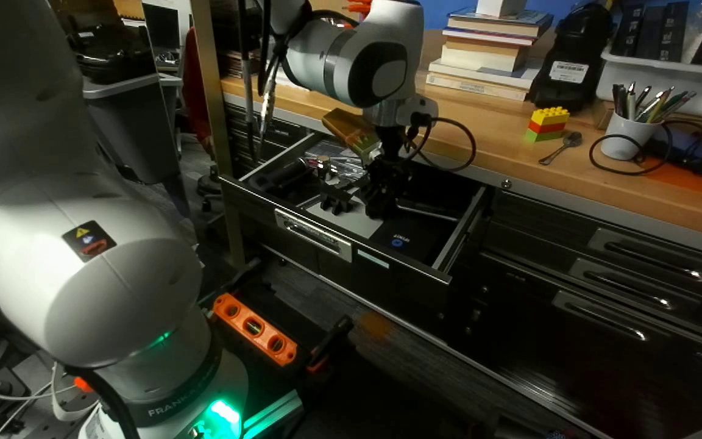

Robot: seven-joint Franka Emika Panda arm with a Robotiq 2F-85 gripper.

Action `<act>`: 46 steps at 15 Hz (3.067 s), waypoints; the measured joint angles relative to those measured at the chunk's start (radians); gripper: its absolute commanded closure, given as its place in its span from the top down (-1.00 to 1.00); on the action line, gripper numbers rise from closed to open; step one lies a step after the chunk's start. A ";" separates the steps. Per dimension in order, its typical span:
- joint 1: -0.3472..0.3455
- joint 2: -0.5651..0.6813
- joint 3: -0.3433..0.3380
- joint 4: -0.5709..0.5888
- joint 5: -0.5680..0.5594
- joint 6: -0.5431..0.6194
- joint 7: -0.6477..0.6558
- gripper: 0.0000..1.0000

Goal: Put the black objects in the drawer and close it

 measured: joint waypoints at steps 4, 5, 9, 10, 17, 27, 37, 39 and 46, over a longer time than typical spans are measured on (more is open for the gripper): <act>0.003 -0.008 0.020 -0.066 0.066 0.050 -0.027 -0.63; 0.004 -0.010 0.025 -0.078 0.082 0.059 -0.036 -0.63; 0.004 -0.008 0.033 -0.117 0.140 0.093 -0.064 -0.62; 0.004 -0.007 0.033 -0.123 0.151 0.100 -0.070 -0.11; 0.004 0.020 0.036 -0.127 0.158 0.128 -0.071 0.97; 0.029 -0.040 0.035 -0.099 -0.275 0.080 0.382 1.00; -0.005 -0.218 0.105 -0.164 -0.448 -0.222 1.033 1.00; -0.013 -0.215 0.106 -0.193 -0.439 -0.231 1.103 1.00; -0.024 -0.156 0.092 -0.229 -0.310 -0.197 1.151 1.00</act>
